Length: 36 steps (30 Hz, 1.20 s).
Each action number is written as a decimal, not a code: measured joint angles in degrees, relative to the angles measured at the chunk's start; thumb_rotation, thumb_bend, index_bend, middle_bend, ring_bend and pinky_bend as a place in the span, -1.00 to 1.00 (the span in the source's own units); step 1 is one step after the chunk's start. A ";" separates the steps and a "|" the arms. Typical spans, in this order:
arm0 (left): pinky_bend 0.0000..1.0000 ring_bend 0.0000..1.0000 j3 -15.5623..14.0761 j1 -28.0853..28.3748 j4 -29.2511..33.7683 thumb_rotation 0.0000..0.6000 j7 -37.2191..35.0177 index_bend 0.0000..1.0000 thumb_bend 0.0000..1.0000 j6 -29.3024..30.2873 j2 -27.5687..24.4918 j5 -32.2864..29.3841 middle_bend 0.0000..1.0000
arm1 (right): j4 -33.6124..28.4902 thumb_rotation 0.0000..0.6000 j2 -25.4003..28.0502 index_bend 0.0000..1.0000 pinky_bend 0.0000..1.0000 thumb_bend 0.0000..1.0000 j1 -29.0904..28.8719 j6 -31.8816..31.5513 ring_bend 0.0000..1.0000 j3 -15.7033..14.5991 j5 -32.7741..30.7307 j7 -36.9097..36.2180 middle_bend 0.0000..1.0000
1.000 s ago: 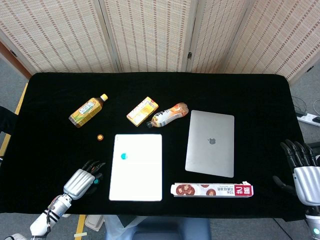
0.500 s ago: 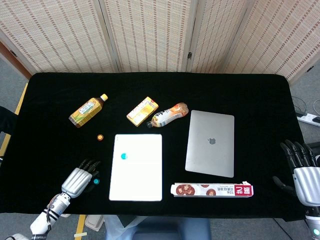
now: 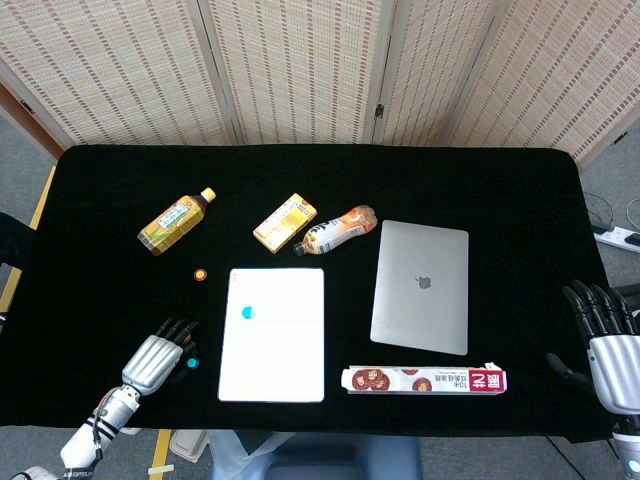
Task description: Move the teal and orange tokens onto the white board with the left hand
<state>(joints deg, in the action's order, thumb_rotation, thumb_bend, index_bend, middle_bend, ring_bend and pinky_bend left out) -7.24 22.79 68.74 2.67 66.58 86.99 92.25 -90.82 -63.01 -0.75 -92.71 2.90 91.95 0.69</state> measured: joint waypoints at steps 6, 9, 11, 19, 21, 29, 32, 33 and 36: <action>-1.00 -0.98 0.22 -0.11 -1.16 1.00 -1.31 -0.01 -0.14 0.41 0.60 0.33 -0.78 | 0.00 0.96 -0.04 -0.98 -1.00 -0.58 0.14 -0.21 -0.93 -0.05 0.14 -0.07 -0.84; -1.00 -0.97 0.59 -0.12 -1.19 1.00 -2.27 0.01 -0.11 1.00 0.52 0.39 -0.77 | 0.07 0.96 -0.03 -0.98 -1.00 -0.58 0.14 -0.31 -0.93 0.02 0.19 -0.13 -0.84; -1.00 -0.97 1.01 0.01 -0.85 1.00 -2.78 0.01 -0.11 1.46 0.10 0.50 -0.77 | 0.10 0.96 0.02 -0.98 -1.00 -0.58 0.15 -0.34 -0.93 0.06 0.17 -0.21 -0.84; -1.00 -0.98 3.53 2.46 4.26 1.00 -2.34 0.00 -0.11 1.54 -2.46 0.88 -0.77 | 0.49 0.96 0.00 -0.98 -1.00 -0.58 0.02 -0.21 -0.93 0.21 0.06 -0.70 -0.84; -1.00 -0.98 4.52 3.63 5.89 1.00 -1.86 0.00 -0.11 1.03 -2.96 0.87 -0.77 | 0.69 0.96 -0.03 -0.98 -1.00 -0.58 -0.04 -0.13 -0.92 0.25 0.05 -0.90 -0.84; -1.00 -0.99 9.27 10.16 9.34 1.00 0.17 0.00 -0.11 -6.22 -2.66 -1.67 -0.77 | 1.43 0.96 -0.10 -0.98 -1.00 -0.58 -0.18 0.24 -0.92 0.36 -0.34 -1.73 -0.84; -1.00 -1.00 11.02 12.63 9.36 1.00 0.98 -0.01 -0.11 -9.59 -1.37 -3.76 -0.77 | 1.63 0.96 -0.06 -0.98 -1.00 -0.58 -0.16 0.28 -0.92 0.42 -0.55 -1.93 -0.84; -1.00 -1.00 11.49 13.38 9.25 1.00 1.34 -0.01 -0.11 -10.56 -0.89 -4.41 -0.77 | 1.67 0.96 -0.05 -0.98 -1.00 -0.58 -0.14 0.28 -0.92 0.43 -0.62 -1.97 -0.84; -1.00 -1.00 12.90 15.55 8.58 1.00 2.71 -0.02 -0.11 -13.34 0.83 -6.70 -0.77 | 1.78 0.96 -0.06 -0.98 -1.00 -0.58 -0.13 0.41 -0.92 0.46 -0.83 -2.17 -0.84</action>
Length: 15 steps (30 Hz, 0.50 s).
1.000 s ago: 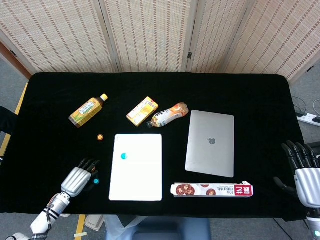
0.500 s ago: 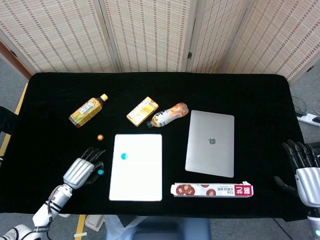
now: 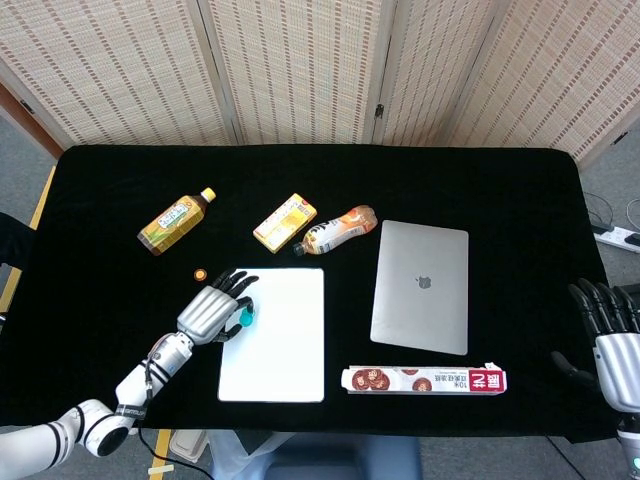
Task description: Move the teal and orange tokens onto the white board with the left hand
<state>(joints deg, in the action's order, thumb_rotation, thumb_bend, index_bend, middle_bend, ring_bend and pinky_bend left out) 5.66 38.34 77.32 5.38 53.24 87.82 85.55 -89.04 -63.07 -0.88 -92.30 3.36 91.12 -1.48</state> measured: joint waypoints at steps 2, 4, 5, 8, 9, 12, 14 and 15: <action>-1.00 -1.00 0.88 1.07 -0.57 1.00 0.59 -0.02 -0.11 -1.47 1.17 -1.78 -0.77 | 0.15 0.96 -0.09 -0.98 -1.00 -0.58 -0.01 0.14 -0.92 0.01 -0.17 -0.06 -0.84; -1.00 -1.00 1.66 2.23 -1.27 1.00 1.52 -0.03 -0.11 -2.89 2.45 -3.45 -0.77 | 0.24 0.96 -0.18 -0.98 -1.00 -0.58 -0.03 0.24 -0.92 0.02 -0.29 -0.18 -0.84; -1.00 -1.00 1.92 2.70 -1.61 1.00 2.02 -0.03 -0.11 -3.43 2.99 -4.07 -0.77 | 0.31 0.96 -0.20 -0.98 -1.00 -0.58 -0.03 0.29 -0.92 0.03 -0.34 -0.19 -0.84; -1.00 -1.00 2.50 4.05 -2.55 1.00 3.53 -0.04 -0.11 -5.05 4.60 -5.91 -0.77 | 0.41 0.96 -0.22 -0.98 -1.00 -0.58 -0.07 0.40 -0.92 0.04 -0.42 -0.18 -0.84; -1.00 -1.00 2.61 4.42 -2.78 1.00 3.90 -0.04 -0.11 -5.45 5.06 -6.38 -0.77 | 0.40 0.96 -0.21 -0.98 -1.00 -0.58 -0.07 0.41 -0.92 0.04 -0.42 -0.16 -0.84; -1.00 -1.00 2.88 5.43 -3.38 1.00 5.15 -0.05 -0.11 -6.28 6.34 -7.56 -0.77 | 0.32 0.96 -0.17 -0.98 -1.00 -0.58 -0.07 0.43 -0.93 0.04 -0.45 -0.10 -0.84; -1.00 -1.00 3.02 5.95 -3.61 1.00 5.80 -0.05 -0.11 -6.65 7.07 -8.38 -0.77 | 0.27 0.96 -0.12 -0.98 -1.00 -0.58 0.01 0.43 -0.93 -0.02 -0.48 -0.07 -0.84; -1.00 -1.00 3.06 6.16 -3.74 1.00 6.05 -0.06 -0.11 -6.79 7.34 -8.70 -0.77 | 0.27 0.96 -0.10 -0.98 -1.00 -0.58 0.04 0.41 -0.93 -0.04 -0.50 -0.04 -0.84</action>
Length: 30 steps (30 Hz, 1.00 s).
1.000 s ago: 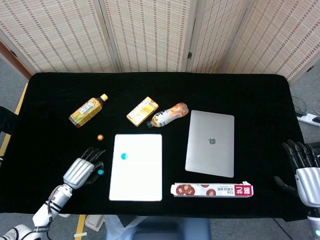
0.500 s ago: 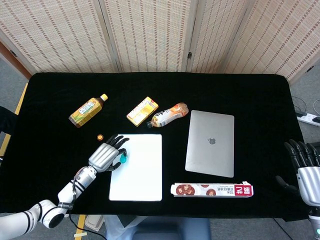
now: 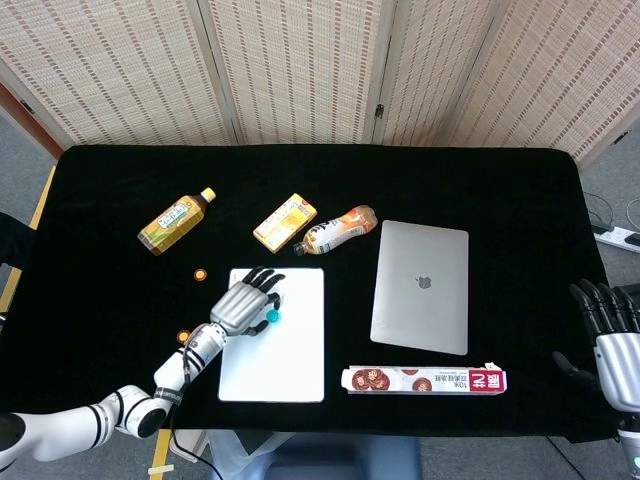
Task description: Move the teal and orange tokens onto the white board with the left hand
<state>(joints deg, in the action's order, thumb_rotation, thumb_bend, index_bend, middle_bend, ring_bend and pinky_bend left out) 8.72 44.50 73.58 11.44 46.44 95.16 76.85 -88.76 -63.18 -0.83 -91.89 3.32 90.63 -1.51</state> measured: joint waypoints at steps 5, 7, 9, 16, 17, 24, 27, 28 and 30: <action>-1.00 -1.00 0.17 1.02 -1.05 1.00 1.44 -0.06 -0.11 -0.93 1.26 -1.94 -0.77 | 0.03 0.95 0.09 -0.99 -1.00 -0.58 0.24 -0.15 -0.93 -0.03 -0.23 -0.01 -0.84; -1.00 -1.00 0.23 1.42 -1.68 1.00 2.07 -0.06 -0.11 -1.23 1.80 -2.74 -0.77 | 0.05 0.96 0.11 -0.99 -1.00 -0.58 0.30 -0.18 -0.93 -0.04 -0.27 -0.07 -0.84; -1.00 -1.00 0.25 1.68 -2.17 1.00 2.39 -0.07 -0.11 -1.46 2.18 -3.38 -0.77 | 0.08 0.96 0.13 -0.99 -1.00 -0.58 0.35 -0.23 -0.93 -0.03 -0.31 -0.11 -0.84; -1.00 -1.00 -0.14 2.19 -3.39 1.00 3.64 -0.17 -0.11 -1.99 3.15 -5.45 -0.77 | 0.25 0.96 0.27 -1.00 -1.00 -0.58 0.56 -0.43 -0.92 0.01 -0.48 -0.42 -0.84; -1.00 -1.00 -0.27 2.20 -3.33 1.00 3.73 -0.24 -0.11 -2.04 3.15 -5.65 -0.77 | 0.30 0.96 0.24 -1.00 -1.00 -0.58 0.56 -0.42 -0.92 0.03 -0.49 -0.46 -0.84; -1.00 -1.00 0.00 1.95 -2.42 1.00 2.52 -0.50 -0.11 -0.88 2.72 -6.13 -0.82 | 0.48 0.96 0.11 -1.00 -1.00 -0.58 0.43 -0.31 -0.92 0.12 -0.45 -0.71 -0.84; -1.00 -1.00 0.67 1.38 -1.99 1.00 0.36 -0.46 -0.11 0.92 1.87 -5.77 -0.82 | 0.44 0.96 0.15 -1.00 -1.00 -0.58 0.32 -0.16 -0.92 0.17 -0.45 -0.67 -0.84; -1.00 -1.00 0.97 1.09 -1.91 1.00 -0.75 -0.43 -0.11 1.57 1.24 -5.65 -0.82 | 0.41 0.97 0.15 -1.00 -1.00 -0.58 0.30 -0.13 -0.92 0.18 -0.44 -0.66 -0.84; -1.00 -1.00 1.40 0.62 -2.04 1.00 -2.51 -0.40 -0.11 2.32 0.15 -5.54 -0.82 | 0.39 0.96 0.13 -1.00 -1.00 -0.58 0.24 -0.07 -0.92 0.19 -0.40 -0.65 -0.84</action>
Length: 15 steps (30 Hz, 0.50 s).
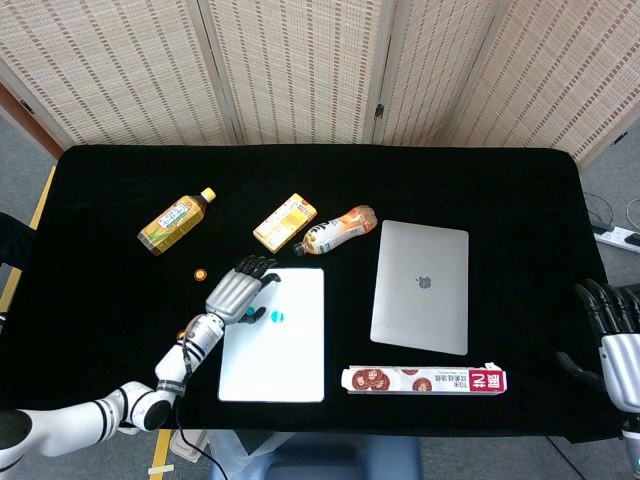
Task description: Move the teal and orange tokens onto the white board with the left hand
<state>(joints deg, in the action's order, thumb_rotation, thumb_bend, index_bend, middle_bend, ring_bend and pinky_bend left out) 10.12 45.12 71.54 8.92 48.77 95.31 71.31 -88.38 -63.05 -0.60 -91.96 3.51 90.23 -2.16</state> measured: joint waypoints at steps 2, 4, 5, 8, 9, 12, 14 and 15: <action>-1.00 -1.00 0.45 -0.59 -0.66 1.00 -2.10 -0.37 -0.11 0.51 -1.21 -0.14 -0.82 | 0.03 0.96 -0.08 -1.00 -1.00 -0.58 -0.02 0.11 -0.92 -0.04 -0.01 0.00 -0.84; -1.00 -1.00 0.73 -1.13 -1.97 1.00 -3.97 -0.36 -0.11 0.51 -2.25 -0.60 -0.82 | 0.04 0.96 -0.13 -1.00 -1.00 -0.58 -0.03 0.21 -0.92 -0.10 -0.02 -0.03 -0.84; -1.00 -1.00 0.78 -1.31 -2.68 1.00 -4.58 -0.35 -0.11 0.38 -2.59 -0.81 -0.82 | 0.03 0.96 -0.14 -1.00 -1.00 -0.58 -0.04 0.22 -0.92 -0.11 -0.01 0.01 -0.84; -1.00 -1.00 0.73 -1.73 -5.50 1.00 -5.94 -0.33 -0.11 -0.24 -3.21 -1.31 -0.81 | -0.13 0.97 -0.13 -1.00 -1.00 -0.58 -0.02 0.12 -0.92 -0.15 0.16 0.22 -0.84; -1.00 -0.99 0.69 -1.82 -6.47 1.00 -6.28 -0.32 -0.11 -0.41 -3.25 -1.41 -0.81 | -0.21 0.97 -0.10 -1.00 -1.00 -0.58 -0.01 0.08 -0.92 -0.16 0.22 0.31 -0.84; -1.00 -0.98 0.43 -1.99 -9.98 1.00 -7.39 -0.29 -0.11 -1.06 -3.04 -1.56 -0.80 | -0.58 0.96 -0.01 -1.00 -1.00 -0.58 0.06 -0.05 -0.92 -0.22 0.33 0.66 -0.84; -1.00 -0.98 0.12 -1.99 -12.55 1.00 -7.96 -0.27 -0.11 -1.79 -2.66 -1.57 -0.79 | -0.84 0.96 0.01 -1.00 -1.00 -0.58 0.11 -0.10 -0.92 -0.26 0.38 0.90 -0.84; -1.00 -0.98 -0.03 -1.98 -13.62 1.00 -8.22 -0.26 -0.11 -2.18 -2.45 -1.57 -0.79 | -0.94 0.96 0.02 -1.00 -1.00 -0.58 0.14 -0.13 -0.92 -0.28 0.39 0.99 -0.84</action>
<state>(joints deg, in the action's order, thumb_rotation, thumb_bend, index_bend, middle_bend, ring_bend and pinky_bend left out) 10.09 43.14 57.92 0.70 46.58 92.86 69.74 -89.32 -63.04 -0.46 -92.09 3.22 90.62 -1.17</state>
